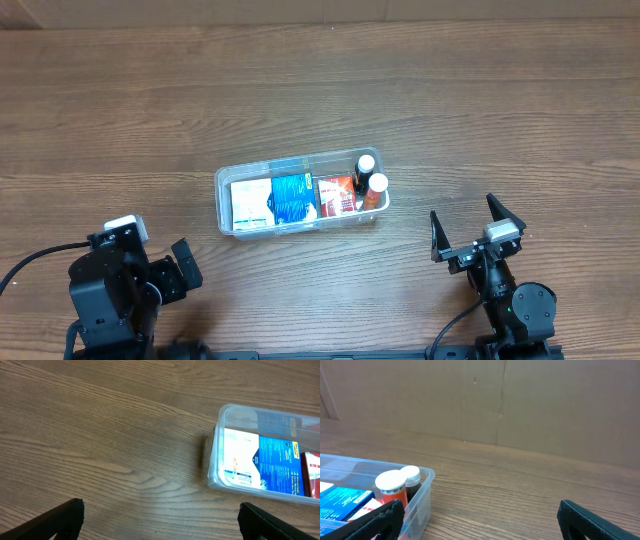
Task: Pack container
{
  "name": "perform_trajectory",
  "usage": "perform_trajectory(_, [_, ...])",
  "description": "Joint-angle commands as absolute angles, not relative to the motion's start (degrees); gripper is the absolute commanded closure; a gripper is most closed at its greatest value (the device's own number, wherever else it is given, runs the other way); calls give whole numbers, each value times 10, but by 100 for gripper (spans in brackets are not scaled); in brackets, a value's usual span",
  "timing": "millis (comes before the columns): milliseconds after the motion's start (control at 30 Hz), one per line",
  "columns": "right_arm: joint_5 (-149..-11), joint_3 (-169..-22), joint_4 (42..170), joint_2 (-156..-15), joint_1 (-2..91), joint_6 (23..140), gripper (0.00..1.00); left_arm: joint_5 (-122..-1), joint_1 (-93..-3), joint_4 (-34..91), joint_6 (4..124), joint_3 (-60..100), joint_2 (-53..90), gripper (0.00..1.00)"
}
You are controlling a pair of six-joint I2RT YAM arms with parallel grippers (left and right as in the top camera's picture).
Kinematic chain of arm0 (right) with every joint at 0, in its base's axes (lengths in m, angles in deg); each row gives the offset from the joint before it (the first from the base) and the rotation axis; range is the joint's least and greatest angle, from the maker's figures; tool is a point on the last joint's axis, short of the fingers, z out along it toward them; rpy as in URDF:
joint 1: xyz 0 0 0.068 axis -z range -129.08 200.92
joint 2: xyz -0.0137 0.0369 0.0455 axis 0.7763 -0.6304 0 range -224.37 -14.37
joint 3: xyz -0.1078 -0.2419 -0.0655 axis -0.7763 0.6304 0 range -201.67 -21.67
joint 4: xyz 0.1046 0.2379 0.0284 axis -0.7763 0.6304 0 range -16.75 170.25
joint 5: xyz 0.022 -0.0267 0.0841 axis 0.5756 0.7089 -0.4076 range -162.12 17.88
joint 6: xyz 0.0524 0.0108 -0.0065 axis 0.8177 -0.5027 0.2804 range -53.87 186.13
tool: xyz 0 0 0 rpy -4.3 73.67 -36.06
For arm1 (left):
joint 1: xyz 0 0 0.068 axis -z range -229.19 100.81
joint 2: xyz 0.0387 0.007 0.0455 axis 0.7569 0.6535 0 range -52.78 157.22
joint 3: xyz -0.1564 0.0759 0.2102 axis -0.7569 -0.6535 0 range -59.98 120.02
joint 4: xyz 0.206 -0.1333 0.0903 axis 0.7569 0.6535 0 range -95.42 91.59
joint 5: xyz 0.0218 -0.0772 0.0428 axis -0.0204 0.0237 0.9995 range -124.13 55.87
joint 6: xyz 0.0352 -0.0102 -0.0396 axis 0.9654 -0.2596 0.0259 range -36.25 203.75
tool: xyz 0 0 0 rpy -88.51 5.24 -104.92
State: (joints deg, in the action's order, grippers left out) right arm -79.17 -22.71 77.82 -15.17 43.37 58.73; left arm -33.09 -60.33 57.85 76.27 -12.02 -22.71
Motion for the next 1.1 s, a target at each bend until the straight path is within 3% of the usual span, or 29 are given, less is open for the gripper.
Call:
perform_trajectory(0, [-791,-222,775,-145,431,593,0,-337,-604,578,765,-122,-228,0])
perform_trajectory(800, [-791,-222,775,-145,431,593,0,-325,-601,580,774,-127,-241,0])
perform_trajectory(1067, [-791,-222,774,-145,431,593,0,-341,-558,397,775,-286,-371,0])
